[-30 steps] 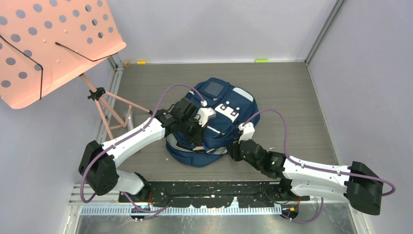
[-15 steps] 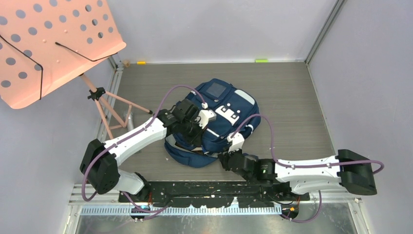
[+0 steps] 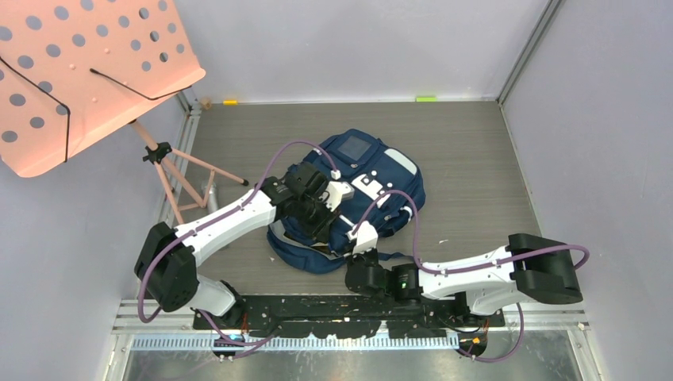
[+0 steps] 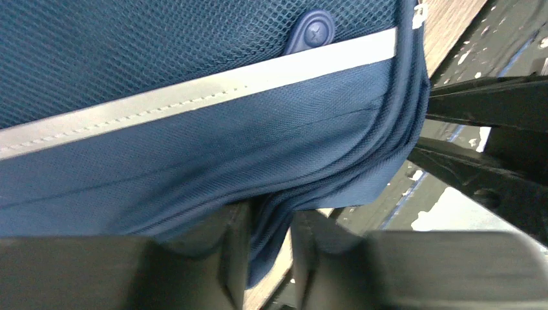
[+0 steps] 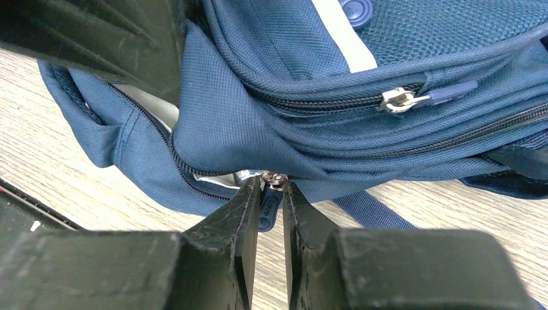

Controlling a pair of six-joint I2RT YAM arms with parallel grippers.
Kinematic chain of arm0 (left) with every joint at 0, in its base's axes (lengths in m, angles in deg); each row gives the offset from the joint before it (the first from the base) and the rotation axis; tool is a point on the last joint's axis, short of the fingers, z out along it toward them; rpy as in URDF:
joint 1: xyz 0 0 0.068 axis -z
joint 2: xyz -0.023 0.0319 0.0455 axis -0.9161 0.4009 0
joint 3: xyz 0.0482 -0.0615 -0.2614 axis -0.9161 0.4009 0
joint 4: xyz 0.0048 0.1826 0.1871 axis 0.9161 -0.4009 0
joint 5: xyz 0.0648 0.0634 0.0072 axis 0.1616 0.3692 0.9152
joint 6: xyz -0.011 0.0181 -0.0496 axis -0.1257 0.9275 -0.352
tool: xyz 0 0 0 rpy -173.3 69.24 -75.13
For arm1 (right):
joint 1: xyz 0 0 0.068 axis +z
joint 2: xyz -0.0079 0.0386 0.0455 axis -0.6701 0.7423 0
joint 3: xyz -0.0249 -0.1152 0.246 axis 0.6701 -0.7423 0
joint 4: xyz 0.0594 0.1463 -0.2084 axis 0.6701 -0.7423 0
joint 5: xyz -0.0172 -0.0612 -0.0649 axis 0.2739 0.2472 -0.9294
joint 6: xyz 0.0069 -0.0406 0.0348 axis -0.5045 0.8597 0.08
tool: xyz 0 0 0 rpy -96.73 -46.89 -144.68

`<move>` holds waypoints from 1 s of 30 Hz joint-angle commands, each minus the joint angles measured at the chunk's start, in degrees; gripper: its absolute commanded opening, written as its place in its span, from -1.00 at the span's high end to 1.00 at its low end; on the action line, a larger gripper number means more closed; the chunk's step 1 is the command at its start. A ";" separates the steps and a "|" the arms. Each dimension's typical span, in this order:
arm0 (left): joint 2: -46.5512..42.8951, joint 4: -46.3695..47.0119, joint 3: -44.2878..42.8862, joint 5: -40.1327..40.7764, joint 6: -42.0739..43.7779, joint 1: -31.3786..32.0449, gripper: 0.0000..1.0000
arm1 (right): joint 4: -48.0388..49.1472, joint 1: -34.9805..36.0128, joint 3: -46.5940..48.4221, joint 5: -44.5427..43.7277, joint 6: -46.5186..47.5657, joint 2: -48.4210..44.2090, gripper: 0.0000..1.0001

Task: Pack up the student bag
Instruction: Zip the student bag at the center of the board.

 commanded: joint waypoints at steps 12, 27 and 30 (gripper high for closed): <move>-17.03 6.80 5.13 16.10 -23.21 -9.49 -0.86 | 3.54 -7.01 -2.80 5.40 -3.49 -9.43 0.63; -29.81 28.28 28.37 17.11 -38.80 -25.13 -0.78 | 1.47 -13.54 -8.58 10.94 -3.36 -15.88 0.65; -27.97 29.52 29.54 14.76 -39.44 -25.22 -0.41 | 1.50 -13.54 -8.50 11.54 -4.01 -15.38 0.66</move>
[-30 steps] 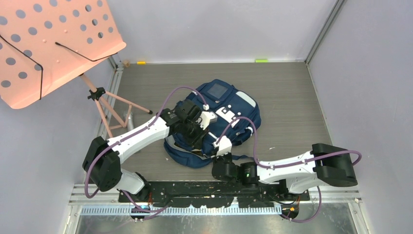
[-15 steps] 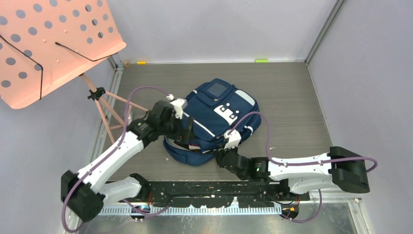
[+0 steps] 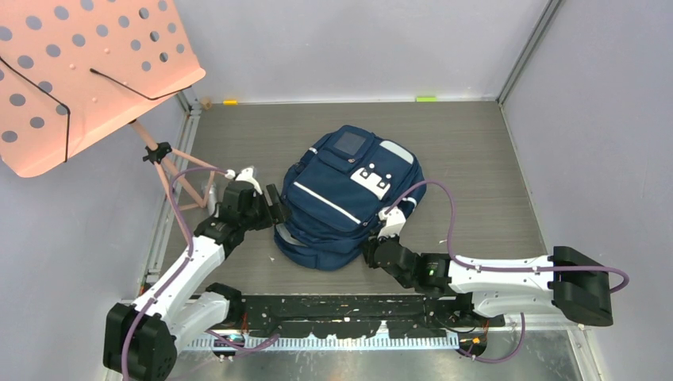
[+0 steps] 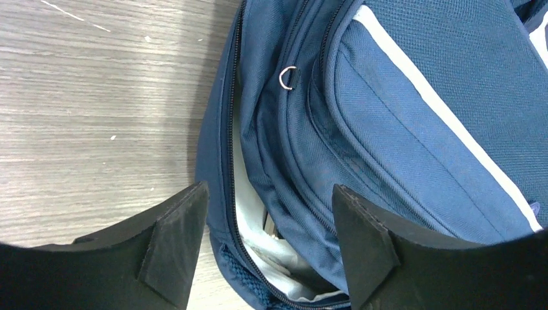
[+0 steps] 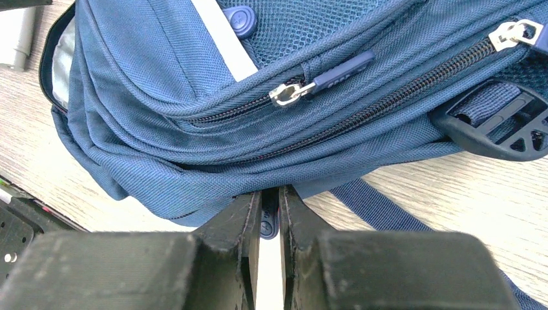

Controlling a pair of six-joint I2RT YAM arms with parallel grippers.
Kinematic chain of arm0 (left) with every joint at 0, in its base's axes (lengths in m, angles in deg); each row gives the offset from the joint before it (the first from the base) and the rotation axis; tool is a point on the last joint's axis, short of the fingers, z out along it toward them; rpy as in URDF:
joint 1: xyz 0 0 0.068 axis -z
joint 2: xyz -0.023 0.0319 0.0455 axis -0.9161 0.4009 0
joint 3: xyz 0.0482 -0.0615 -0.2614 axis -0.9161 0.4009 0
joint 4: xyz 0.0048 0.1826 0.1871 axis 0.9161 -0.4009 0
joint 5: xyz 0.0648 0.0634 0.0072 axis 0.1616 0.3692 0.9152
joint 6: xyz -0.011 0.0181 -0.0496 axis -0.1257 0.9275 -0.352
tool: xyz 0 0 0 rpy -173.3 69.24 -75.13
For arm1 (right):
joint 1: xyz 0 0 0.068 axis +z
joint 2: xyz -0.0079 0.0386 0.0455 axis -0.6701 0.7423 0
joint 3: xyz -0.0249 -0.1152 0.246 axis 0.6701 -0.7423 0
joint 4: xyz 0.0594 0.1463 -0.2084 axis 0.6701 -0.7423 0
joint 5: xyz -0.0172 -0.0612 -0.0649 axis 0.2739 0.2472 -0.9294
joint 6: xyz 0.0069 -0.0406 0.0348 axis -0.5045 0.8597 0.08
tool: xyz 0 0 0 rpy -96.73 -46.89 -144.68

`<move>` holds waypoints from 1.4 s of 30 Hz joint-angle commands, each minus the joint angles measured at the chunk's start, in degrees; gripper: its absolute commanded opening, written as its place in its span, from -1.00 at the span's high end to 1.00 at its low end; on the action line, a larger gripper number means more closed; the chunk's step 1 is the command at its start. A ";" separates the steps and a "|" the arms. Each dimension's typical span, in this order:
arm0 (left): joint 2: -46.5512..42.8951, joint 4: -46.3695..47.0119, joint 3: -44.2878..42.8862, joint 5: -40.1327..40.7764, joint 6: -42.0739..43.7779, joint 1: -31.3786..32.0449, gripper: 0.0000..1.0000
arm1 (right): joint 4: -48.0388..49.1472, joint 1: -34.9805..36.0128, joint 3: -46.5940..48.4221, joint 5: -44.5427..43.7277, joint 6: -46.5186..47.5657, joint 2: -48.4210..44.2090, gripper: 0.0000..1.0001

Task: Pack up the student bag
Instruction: Zip the student bag at the center of the board.

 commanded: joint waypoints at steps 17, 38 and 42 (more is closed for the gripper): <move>-1.98 1.49 6.47 0.12 1.15 -0.55 0.31 | -0.57 5.86 3.63 -1.45 -1.89 3.02 0.63; -8.47 3.03 11.04 -8.42 -3.08 -0.38 1.00 | 2.85 16.09 13.41 -7.84 -1.36 13.49 0.63; -10.33 4.32 12.21 -10.29 -5.21 0.57 1.00 | 5.32 16.23 16.65 -6.47 -0.21 17.99 0.63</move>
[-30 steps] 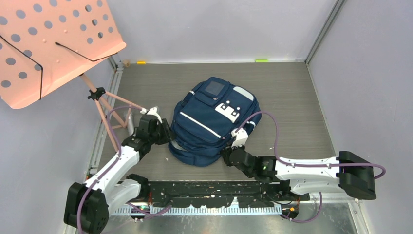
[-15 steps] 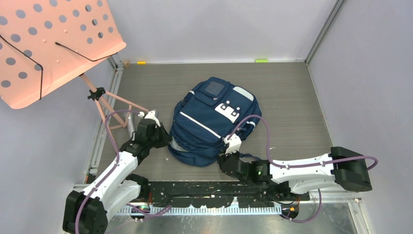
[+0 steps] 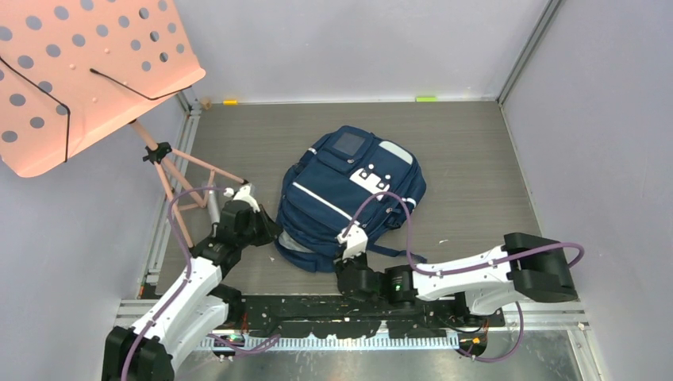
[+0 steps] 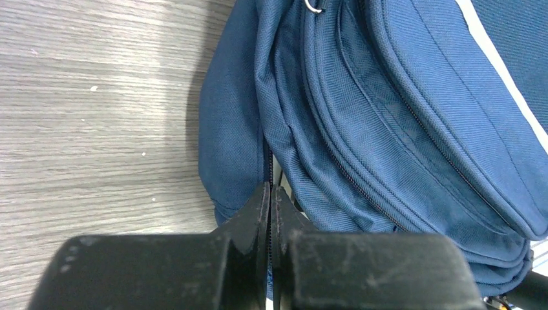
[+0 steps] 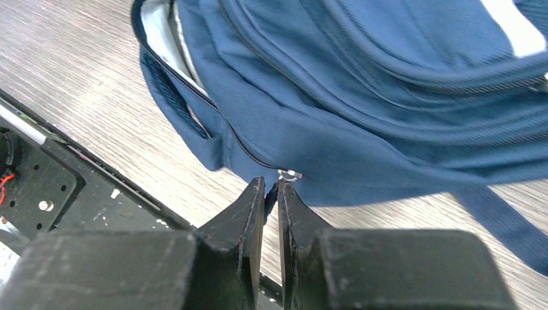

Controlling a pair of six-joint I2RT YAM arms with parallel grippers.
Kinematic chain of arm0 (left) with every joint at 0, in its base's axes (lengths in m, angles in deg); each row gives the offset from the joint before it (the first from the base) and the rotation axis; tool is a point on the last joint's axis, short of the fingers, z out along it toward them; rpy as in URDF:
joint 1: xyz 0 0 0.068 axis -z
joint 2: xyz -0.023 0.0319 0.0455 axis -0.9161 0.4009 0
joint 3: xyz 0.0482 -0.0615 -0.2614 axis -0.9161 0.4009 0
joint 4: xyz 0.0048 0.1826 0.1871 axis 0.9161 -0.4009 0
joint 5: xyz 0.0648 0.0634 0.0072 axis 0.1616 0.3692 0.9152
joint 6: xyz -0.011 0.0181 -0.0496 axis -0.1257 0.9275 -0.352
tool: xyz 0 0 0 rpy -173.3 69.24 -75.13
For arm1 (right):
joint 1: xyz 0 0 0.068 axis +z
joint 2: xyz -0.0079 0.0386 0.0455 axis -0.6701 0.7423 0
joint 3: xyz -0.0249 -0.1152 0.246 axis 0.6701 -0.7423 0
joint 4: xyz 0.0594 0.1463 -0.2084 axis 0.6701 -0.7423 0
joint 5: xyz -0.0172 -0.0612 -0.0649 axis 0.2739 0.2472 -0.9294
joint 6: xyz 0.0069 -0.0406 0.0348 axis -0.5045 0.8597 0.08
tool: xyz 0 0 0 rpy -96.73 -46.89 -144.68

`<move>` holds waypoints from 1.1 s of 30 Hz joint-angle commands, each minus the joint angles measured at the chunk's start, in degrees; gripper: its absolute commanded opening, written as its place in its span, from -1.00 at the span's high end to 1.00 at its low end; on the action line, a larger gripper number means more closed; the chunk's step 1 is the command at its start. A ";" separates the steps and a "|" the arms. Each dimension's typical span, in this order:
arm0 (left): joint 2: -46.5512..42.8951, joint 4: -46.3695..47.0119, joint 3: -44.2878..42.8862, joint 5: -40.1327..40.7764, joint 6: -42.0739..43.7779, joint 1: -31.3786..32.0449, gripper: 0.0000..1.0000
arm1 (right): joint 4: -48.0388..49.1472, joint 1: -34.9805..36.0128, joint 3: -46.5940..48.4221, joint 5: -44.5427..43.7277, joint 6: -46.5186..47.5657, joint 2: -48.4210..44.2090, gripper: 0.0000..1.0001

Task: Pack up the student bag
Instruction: Zip the student bag at the center of the board.

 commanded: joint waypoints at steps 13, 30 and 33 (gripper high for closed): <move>6.90 12.20 0.33 -0.13 -9.17 20.82 1.00 | 4.48 -1.89 15.43 6.91 4.68 11.47 0.57; 13.30 8.47 -10.93 11.13 -5.16 31.03 -0.01 | -10.56 -3.87 -0.22 -1.64 -0.17 -14.21 0.57; 8.55 0.01 -13.47 13.57 -1.06 29.50 -0.33 | -13.57 -4.48 -1.69 -2.66 -0.73 -18.53 0.57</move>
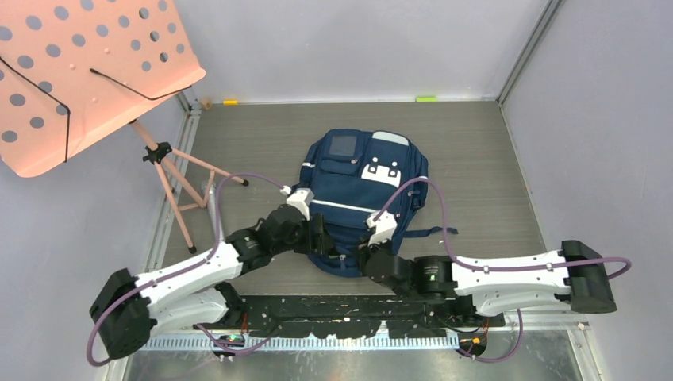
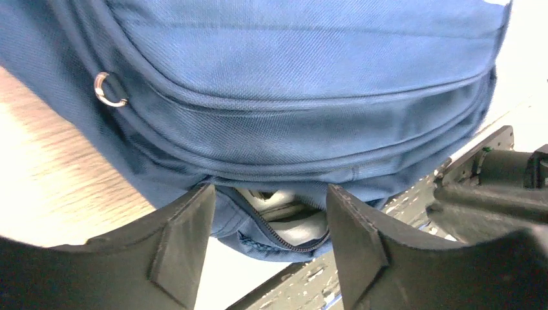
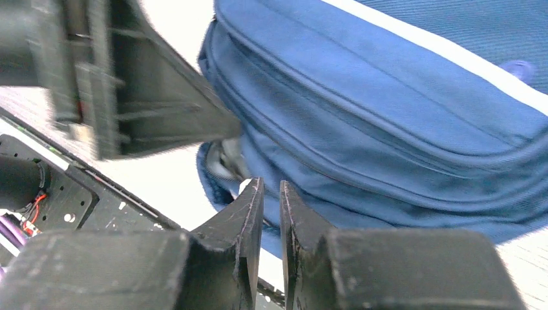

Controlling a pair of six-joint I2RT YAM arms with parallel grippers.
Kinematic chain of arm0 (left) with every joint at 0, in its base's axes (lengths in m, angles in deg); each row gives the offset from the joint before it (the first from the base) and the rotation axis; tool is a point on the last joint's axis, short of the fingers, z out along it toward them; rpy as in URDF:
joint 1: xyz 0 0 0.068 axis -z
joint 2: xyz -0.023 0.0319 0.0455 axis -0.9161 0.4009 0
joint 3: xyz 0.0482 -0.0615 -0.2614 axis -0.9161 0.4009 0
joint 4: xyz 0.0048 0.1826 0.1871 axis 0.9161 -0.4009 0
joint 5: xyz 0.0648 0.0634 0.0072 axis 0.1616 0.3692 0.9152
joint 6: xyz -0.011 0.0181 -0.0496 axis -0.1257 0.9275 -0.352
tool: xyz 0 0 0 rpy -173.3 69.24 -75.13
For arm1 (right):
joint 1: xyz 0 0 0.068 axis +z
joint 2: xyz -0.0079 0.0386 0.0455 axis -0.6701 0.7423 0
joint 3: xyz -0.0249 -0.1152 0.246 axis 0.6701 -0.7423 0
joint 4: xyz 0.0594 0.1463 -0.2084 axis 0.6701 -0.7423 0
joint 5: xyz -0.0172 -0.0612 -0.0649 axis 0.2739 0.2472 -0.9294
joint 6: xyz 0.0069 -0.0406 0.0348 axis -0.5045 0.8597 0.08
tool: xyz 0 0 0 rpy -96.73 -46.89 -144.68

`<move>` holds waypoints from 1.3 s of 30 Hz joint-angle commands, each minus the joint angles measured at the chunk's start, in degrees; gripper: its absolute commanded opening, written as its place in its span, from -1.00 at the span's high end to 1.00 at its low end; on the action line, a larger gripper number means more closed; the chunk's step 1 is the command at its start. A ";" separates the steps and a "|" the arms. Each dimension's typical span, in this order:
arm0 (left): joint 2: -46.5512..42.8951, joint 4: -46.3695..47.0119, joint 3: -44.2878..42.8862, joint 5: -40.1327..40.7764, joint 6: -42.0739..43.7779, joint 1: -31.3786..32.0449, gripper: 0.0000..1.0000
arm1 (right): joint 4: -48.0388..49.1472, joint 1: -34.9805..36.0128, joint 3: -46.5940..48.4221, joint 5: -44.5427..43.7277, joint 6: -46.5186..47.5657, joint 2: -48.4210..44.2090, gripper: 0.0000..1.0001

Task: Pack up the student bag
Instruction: Zip the student bag at the center of the board, then adjust the student bag at the center of the board.

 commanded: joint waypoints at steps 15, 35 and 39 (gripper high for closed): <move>2.60 -2.66 -13.79 -22.69 13.37 -25.28 -0.24 | -3.81 -1.17 -2.36 -1.76 -4.49 -3.84 0.55; 16.94 7.70 -14.12 -30.43 15.13 -21.20 -0.08 | -24.65 -18.44 -5.31 3.25 -13.97 -21.52 -0.65; 19.06 7.16 -15.16 -28.08 15.77 -17.40 -0.07 | -18.42 -23.91 -9.02 9.90 -12.79 -20.58 -0.67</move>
